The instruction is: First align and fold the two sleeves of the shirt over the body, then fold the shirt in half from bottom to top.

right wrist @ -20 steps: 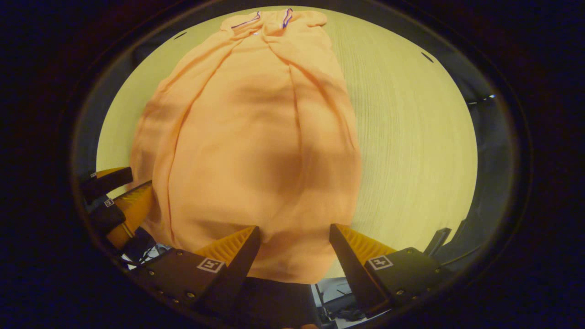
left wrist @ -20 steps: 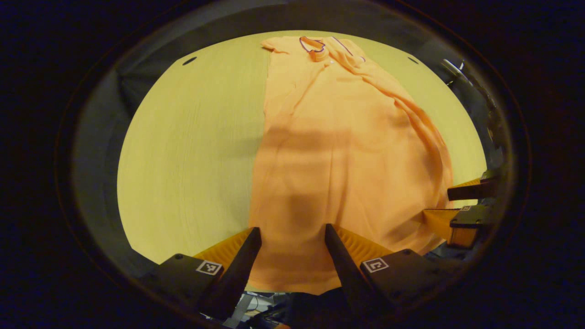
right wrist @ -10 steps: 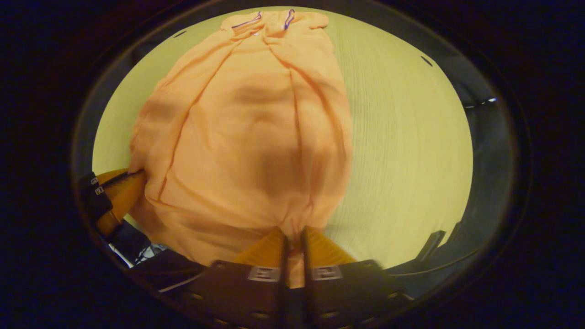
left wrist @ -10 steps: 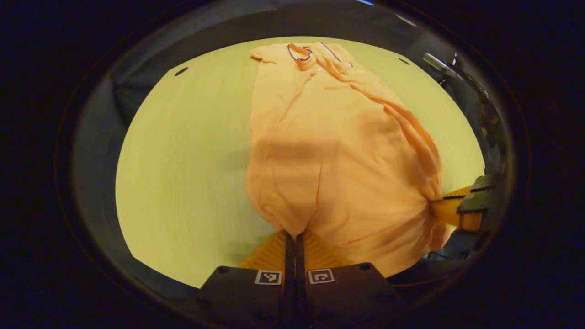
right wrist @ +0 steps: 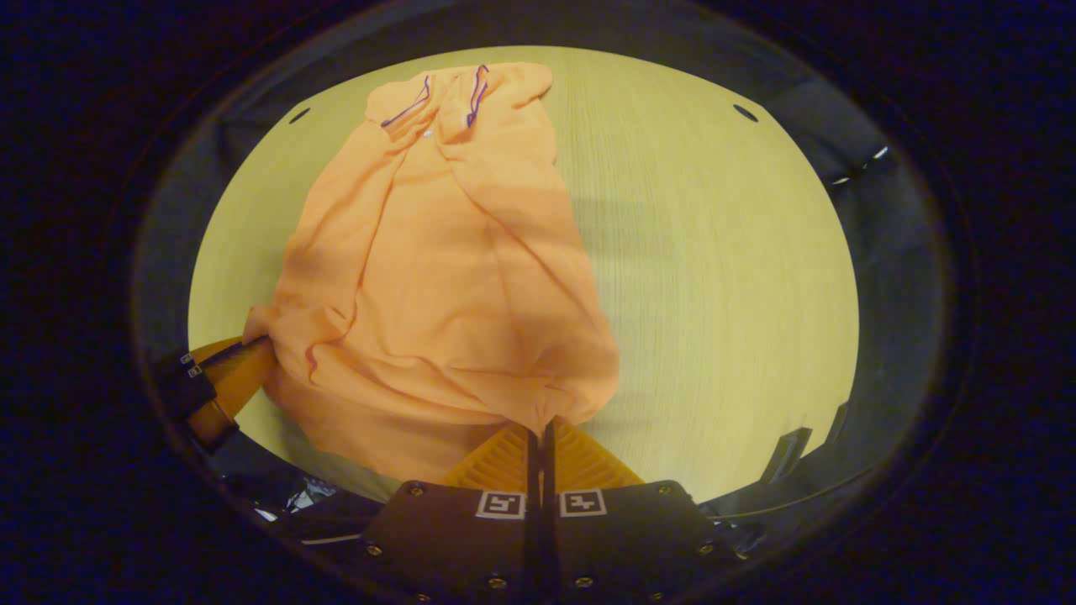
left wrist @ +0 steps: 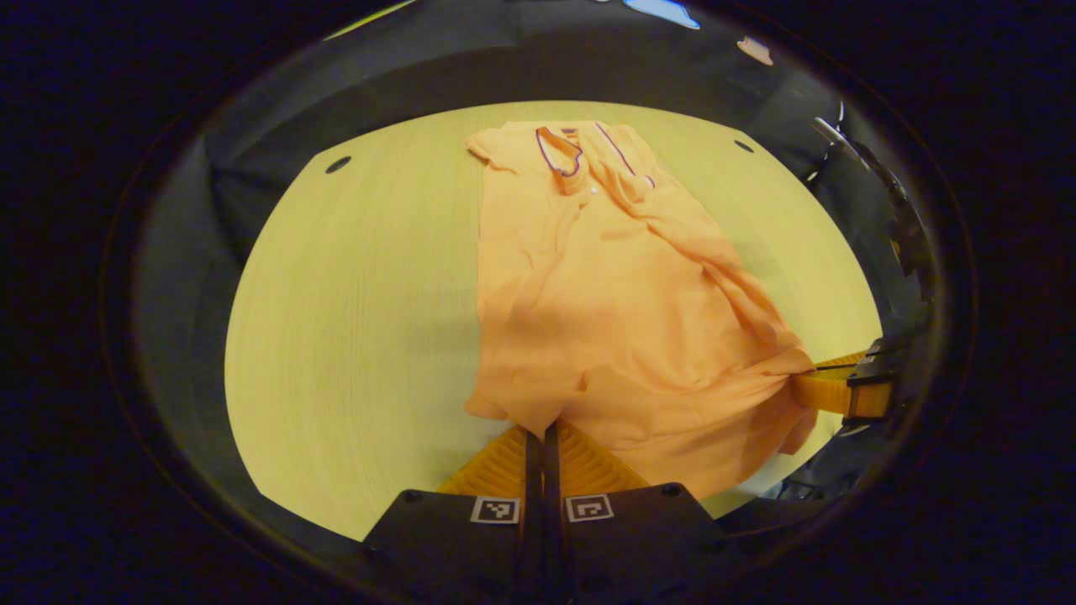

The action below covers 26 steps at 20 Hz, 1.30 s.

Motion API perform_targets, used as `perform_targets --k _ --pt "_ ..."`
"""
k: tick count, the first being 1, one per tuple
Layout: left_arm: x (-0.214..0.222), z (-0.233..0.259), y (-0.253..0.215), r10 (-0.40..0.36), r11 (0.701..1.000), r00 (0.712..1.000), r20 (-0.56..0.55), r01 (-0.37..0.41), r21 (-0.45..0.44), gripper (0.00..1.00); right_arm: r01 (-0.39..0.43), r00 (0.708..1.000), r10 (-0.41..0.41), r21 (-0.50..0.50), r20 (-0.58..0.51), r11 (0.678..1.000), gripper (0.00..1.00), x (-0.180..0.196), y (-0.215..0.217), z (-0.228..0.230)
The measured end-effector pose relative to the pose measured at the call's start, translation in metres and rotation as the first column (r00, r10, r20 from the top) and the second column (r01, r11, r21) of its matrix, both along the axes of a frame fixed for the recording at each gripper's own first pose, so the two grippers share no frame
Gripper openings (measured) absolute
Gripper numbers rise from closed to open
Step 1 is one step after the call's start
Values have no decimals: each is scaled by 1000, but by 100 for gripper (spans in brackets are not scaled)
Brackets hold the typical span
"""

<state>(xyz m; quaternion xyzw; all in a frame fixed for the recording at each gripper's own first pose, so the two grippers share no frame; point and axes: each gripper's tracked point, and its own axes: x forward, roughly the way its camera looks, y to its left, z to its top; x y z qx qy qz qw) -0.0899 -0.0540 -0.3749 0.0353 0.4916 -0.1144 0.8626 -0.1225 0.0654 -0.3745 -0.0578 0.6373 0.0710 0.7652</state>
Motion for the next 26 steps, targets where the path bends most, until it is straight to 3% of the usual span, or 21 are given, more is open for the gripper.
perform_targets --k 1,4,8,9,13,14,16,17,19,22,23,24,26 --pt "14 8 0 4 1000 1000 22 -4 -5 10 3 1000 -3 9 20 1000 1 12 2 7" --pt "61 31 -3 34 999 996 81 -31 -39 6 5 996 -8 33 90 999 1 59 10 25" --pt "144 70 1 96 993 979 183 -80 -90 10 15 980 -28 65 198 998 1 140 23 46" --pt "166 79 2 104 992 971 214 -86 -93 6 22 973 -39 78 228 997 1 163 27 54" --pt "247 111 -3 128 989 941 314 -97 -109 10 52 933 -88 112 348 992 1 252 39 77" --pt "265 120 -1 136 988 931 338 -103 -114 5 61 922 -102 121 373 991 1 273 42 81" --pt "306 116 -8 156 985 918 364 -117 -127 10 85 896 -141 149 420 985 1 314 46 88" --pt "322 114 -9 165 983 911 377 -122 -135 6 91 892 -150 154 427 984 1 328 47 86" --pt "350 108 -10 169 983 903 396 -125 -135 6 102 881 -168 168 442 980 1 354 53 77" --pt "382 91 -16 173 982 903 393 -125 -144 10 115 874 -182 172 451 978 1 383 58 59" --pt "391 84 -16 177 981 905 387 -129 -147 5 120 872 -187 172 452 978 1 393 59 52" --pt "401 74 -17 176 981 908 381 -131 -141 10 125 870 -193 177 454 976 1 403 62 44" --pt "411 49 -18 161 985 921 356 -128 -114 5 136 870 -205 182 449 974 1 417 63 28"
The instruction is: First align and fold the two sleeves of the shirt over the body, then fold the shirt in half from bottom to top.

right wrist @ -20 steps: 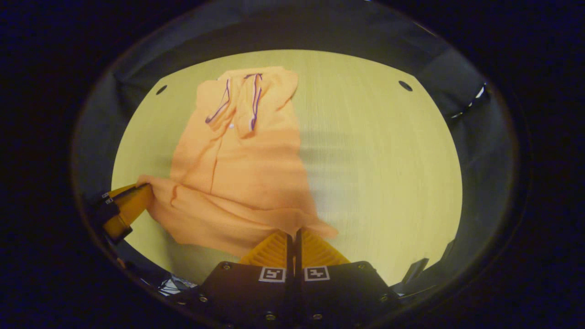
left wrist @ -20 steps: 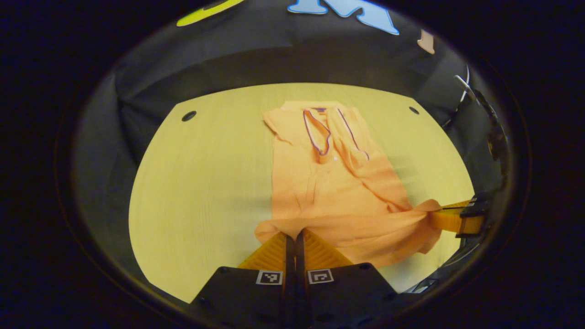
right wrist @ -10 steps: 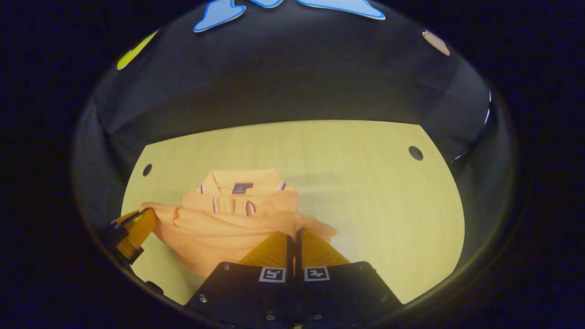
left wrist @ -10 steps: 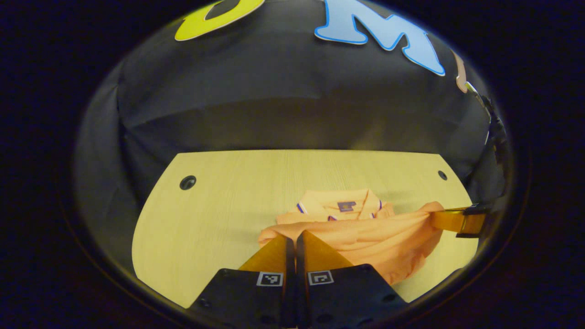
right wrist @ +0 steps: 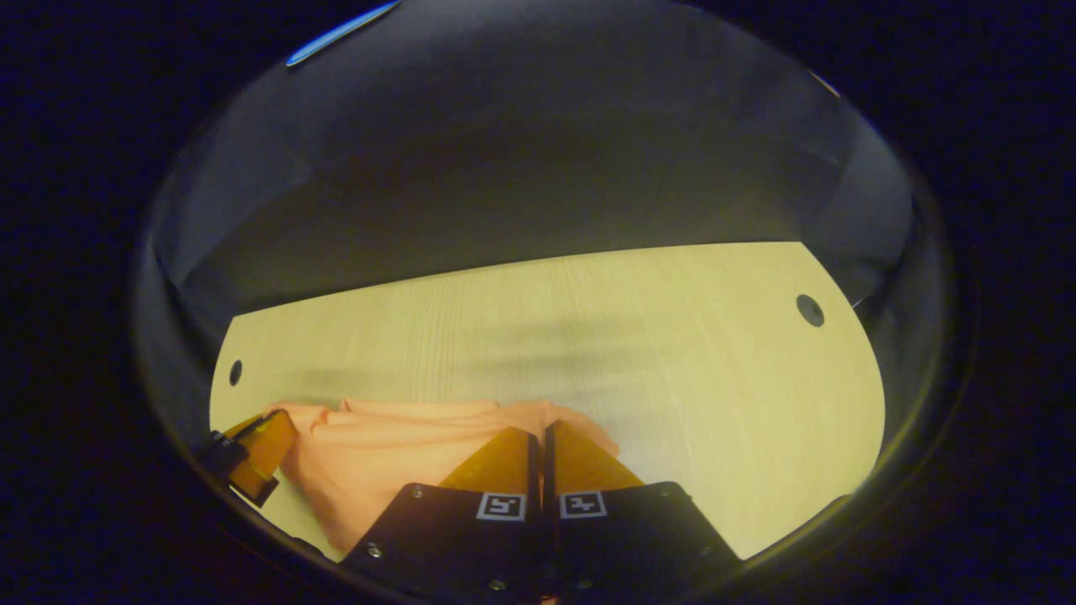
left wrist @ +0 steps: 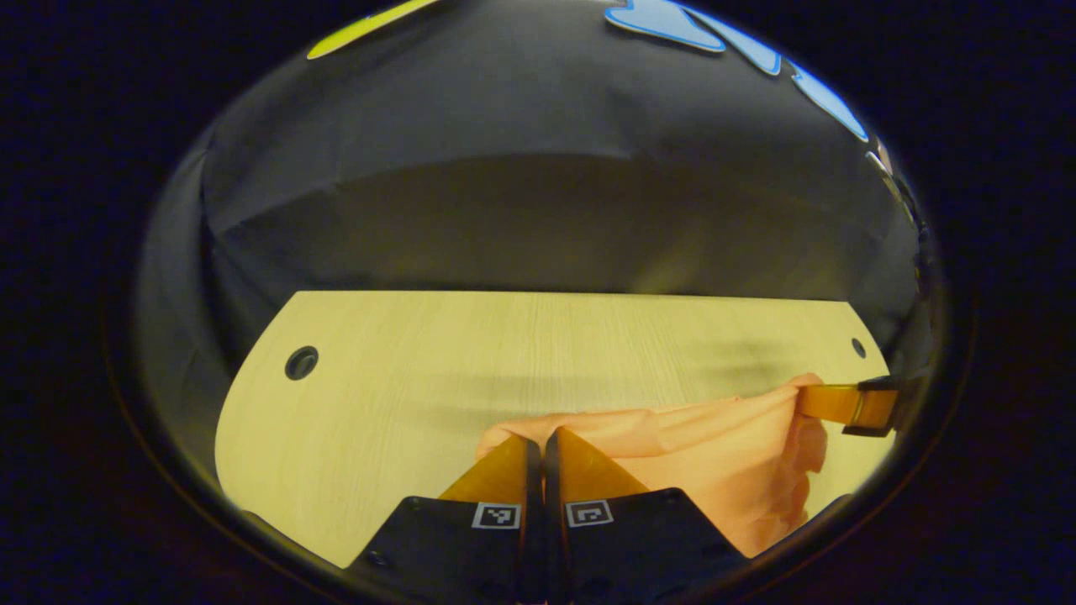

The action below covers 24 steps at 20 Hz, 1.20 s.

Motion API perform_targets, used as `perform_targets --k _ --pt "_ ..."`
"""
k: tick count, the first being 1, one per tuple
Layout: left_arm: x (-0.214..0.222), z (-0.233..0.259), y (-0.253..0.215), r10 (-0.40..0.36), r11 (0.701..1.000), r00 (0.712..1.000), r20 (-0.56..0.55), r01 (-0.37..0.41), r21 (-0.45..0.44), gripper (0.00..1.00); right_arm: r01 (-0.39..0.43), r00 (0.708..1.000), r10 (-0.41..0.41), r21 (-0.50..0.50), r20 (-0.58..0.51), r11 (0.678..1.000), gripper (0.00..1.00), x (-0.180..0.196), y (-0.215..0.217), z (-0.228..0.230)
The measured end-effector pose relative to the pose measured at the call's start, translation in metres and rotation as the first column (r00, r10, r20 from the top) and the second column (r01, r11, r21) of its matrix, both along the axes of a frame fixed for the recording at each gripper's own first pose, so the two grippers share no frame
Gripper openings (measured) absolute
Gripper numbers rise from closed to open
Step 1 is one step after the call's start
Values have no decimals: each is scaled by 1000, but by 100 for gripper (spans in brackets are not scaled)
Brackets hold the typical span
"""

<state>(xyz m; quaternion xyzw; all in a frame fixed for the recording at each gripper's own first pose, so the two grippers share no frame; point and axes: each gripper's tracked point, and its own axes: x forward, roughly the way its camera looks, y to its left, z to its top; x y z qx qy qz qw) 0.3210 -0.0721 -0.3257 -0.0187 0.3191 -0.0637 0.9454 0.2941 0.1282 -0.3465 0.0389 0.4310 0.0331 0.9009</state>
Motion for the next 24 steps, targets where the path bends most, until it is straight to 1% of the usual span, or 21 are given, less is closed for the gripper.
perform_targets --k 1,2,6,8,9,10,12,13,14,15,16,17,18,20,21,24 --pt "3 -9 -1 -1 1000 1000 -14 2 10 10 2 1000 -2 -1 -6 1000 1 4 0 -8" --pt "4 -15 -1 -1 1000 1000 -26 2 19 5 2 1000 -2 -3 -14 1000 0 6 0 -14" --pt "6 -26 -6 -8 998 999 -47 11 61 5 -7 1000 7 -13 -25 1000 1 10 3 -27" --pt "6 -30 -11 -12 996 998 -54 16 82 8 -11 1000 10 -8 -26 1000 1 9 3 -27" --pt "6 -29 -11 -14 997 999 -51 18 74 9 -16 1000 16 -3 -25 1000 4 8 3 -27" --pt "4 -27 -11 -9 998 999 -51 12 66 13 -19 1000 18 -1 -24 1000 4 7 0 -25" --pt "2 -21 -3 12 998 999 -41 -9 69 41 -18 1000 18 0 -15 1000 14 9 -5 -22" --pt "2 -19 0 16 998 999 -34 -14 60 55 -15 1000 15 -1 -11 1000 36 7 -7 -20" --pt "1 -15 -1 16 999 1000 -25 -15 44 67 -14 1000 14 6 1 1000 41 6 -7 -15" --pt "-2 -8 -1 18 999 1000 -14 -18 27 78 -9 1000 9 14 12 1000 51 5 -8 -12" --pt "-4 1 -1 19 1000 1000 -1 -18 21 79 -1 1000 0 19 31 1000 55 2 -9 -4" --pt "-7 10 0 20 1000 1000 17 -21 22 85 4 999 -5 23 53 1000 51 -1 -10 4" --pt "-10 19 -1 17 1000 999 38 -18 26 84 5 997 -7 27 80 1000 55 -2 -12 13" --pt "-19 40 -1 4 999 997 75 -7 33 85 -2 992 -1 24 125 1000 55 -12 -14 34" --pt "-25 53 -2 1 999 996 93 -4 33 84 -9 989 5 26 150 1000 55 -18 -14 49" --pt "-59 104 -9 4 1000 987 163 -5 5 85 -28 972 17 44 235 999 55 -40 -18 96"
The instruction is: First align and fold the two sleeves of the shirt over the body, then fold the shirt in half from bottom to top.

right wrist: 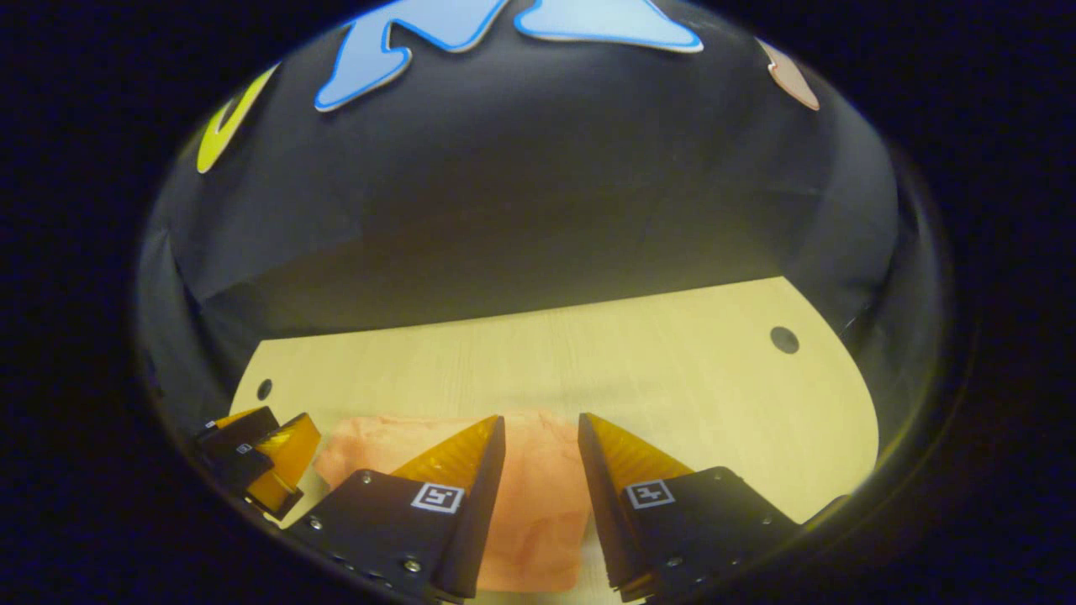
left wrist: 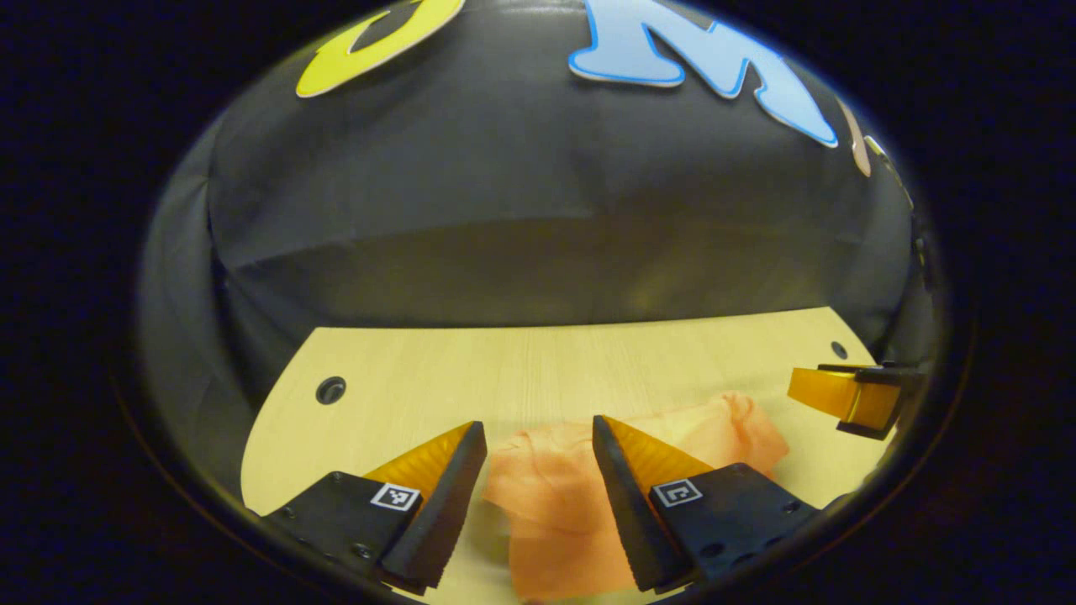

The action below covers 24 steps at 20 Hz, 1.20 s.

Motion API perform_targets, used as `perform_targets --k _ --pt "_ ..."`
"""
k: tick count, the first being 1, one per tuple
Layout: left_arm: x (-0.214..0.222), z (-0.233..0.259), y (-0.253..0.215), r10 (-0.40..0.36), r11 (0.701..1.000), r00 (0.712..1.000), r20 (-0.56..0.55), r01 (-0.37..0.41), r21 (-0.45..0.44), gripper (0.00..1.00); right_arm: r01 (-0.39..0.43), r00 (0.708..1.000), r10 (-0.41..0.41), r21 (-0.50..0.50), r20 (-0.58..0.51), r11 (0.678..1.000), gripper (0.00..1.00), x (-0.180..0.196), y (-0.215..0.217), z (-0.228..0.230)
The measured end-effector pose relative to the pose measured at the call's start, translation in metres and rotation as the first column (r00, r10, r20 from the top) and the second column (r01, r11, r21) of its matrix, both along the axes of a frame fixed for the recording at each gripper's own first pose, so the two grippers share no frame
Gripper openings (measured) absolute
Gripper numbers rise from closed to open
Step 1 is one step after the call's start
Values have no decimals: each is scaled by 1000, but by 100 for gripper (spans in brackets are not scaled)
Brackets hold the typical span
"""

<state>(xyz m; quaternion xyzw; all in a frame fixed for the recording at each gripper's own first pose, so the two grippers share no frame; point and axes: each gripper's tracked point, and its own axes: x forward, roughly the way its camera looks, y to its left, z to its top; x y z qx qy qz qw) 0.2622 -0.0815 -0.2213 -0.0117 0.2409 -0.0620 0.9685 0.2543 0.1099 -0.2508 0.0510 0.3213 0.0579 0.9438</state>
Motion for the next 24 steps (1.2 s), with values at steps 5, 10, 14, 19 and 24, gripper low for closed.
perform_targets --k 5,10,14,19,24 --pt "-80 100 -4 -6 1000 989 147 7 -4 84 -37 987 38 -13 157 999 55 -66 -19 94" --pt "-157 181 6 -15 1000 956 292 13 9 85 -61 957 69 -39 280 997 55 -134 -21 158" --pt "-207 218 12 -8 1000 922 387 -2 27 84 -82 933 96 -57 346 995 55 -177 -23 187" --pt "-260 224 10 -1 1000 905 425 -1 4 84 -91 903 104 -50 418 995 55 -219 -24 210" --pt "-282 231 15 13 1000 888 459 -12 -5 83 -82 881 80 -16 466 996 55 -234 -23 221"
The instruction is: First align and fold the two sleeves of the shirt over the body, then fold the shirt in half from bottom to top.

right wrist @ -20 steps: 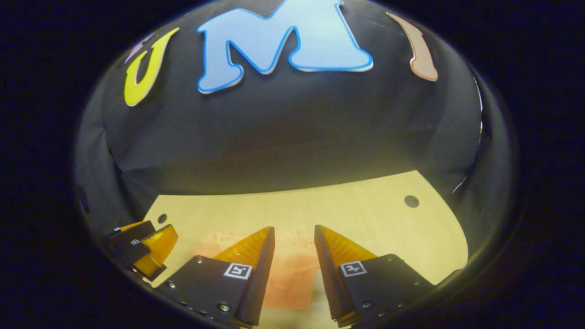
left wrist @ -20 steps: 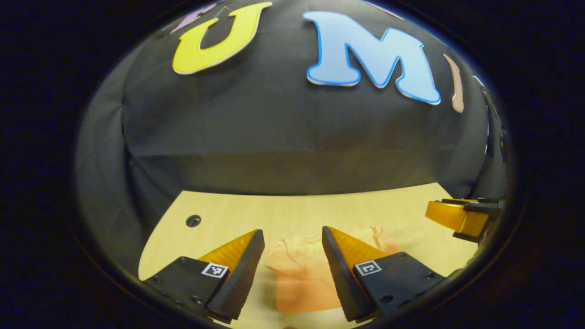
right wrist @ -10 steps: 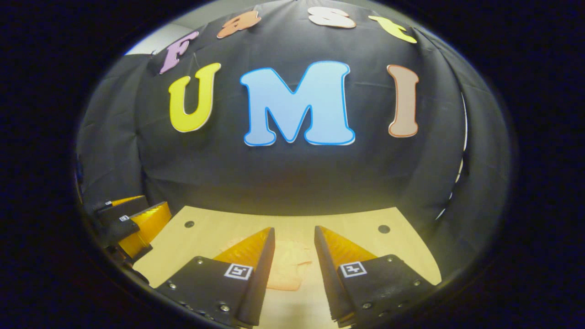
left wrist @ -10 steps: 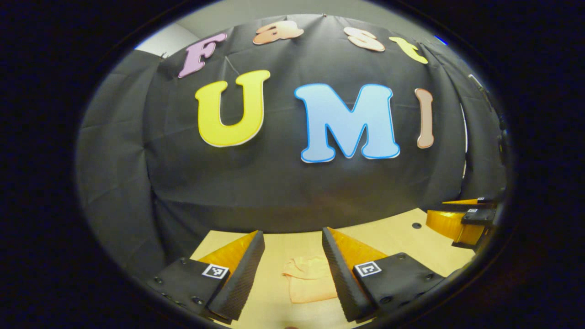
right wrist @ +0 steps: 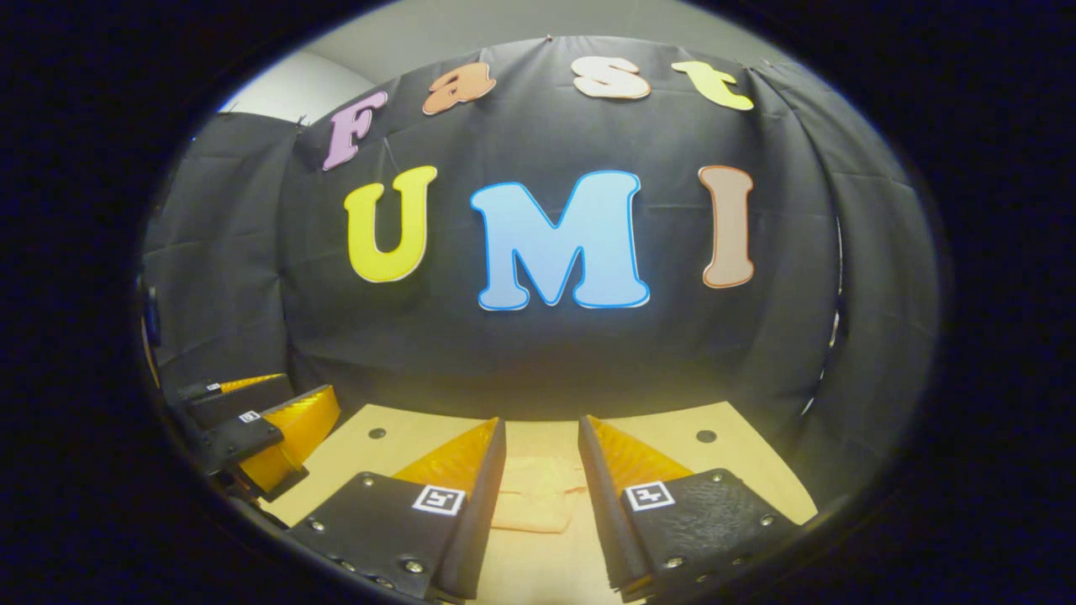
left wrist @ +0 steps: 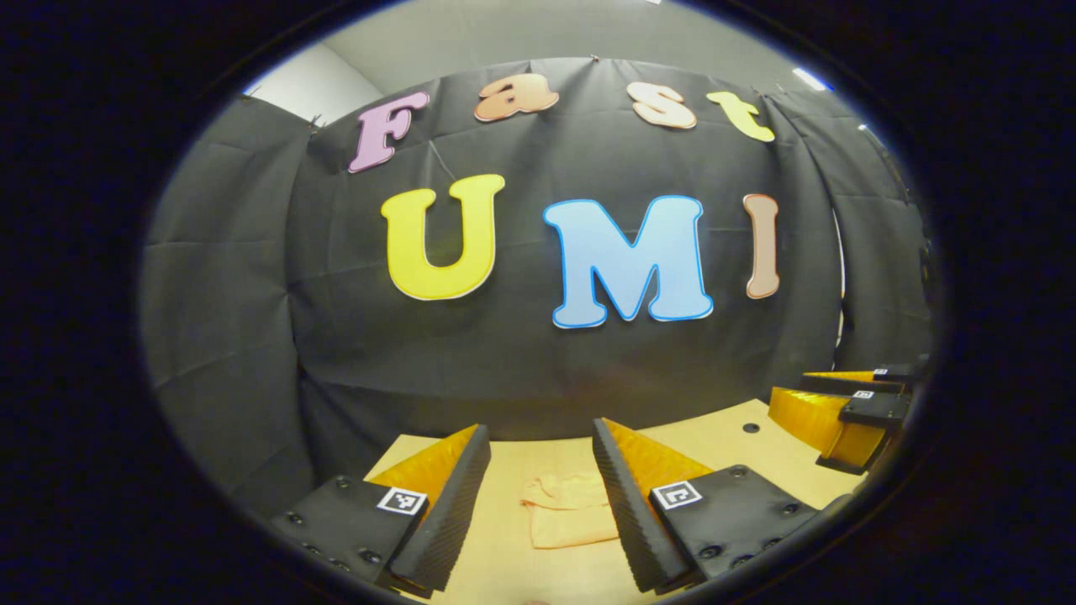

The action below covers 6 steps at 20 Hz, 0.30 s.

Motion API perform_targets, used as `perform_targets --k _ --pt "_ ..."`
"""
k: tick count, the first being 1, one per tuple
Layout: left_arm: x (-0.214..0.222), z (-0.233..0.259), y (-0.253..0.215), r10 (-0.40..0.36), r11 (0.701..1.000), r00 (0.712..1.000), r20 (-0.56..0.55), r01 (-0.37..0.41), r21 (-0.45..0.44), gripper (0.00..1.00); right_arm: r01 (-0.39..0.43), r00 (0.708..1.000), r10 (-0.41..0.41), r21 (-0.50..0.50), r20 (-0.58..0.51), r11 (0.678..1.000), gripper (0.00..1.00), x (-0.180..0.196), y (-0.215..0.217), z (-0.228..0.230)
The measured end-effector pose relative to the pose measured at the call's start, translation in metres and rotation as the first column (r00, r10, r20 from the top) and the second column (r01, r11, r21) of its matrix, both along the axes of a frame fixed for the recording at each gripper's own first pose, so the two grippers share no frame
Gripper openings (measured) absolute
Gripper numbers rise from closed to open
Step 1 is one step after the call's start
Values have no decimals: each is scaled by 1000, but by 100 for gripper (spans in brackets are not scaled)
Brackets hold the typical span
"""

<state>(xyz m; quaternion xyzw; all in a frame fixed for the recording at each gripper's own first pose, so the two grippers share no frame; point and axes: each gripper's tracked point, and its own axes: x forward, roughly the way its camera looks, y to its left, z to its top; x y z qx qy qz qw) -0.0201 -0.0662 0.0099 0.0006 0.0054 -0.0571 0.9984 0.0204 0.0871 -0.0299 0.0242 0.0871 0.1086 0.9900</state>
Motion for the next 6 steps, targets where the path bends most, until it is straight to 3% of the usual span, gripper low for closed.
perform_targets --k 1,2,6 --pt "-1 0 2 3 1000 1000 -1 -3 1 83 3 1000 -3 3 2 1000 50 -5 0 0" --pt "-1 0 3 7 1000 1000 1 -7 -1 83 6 1000 -6 7 -2 1000 55 -7 -1 1" --pt "-4 1 6 9 1000 1000 1 -9 -2 83 27 1000 -27 36 -9 999 55 -10 -5 1"
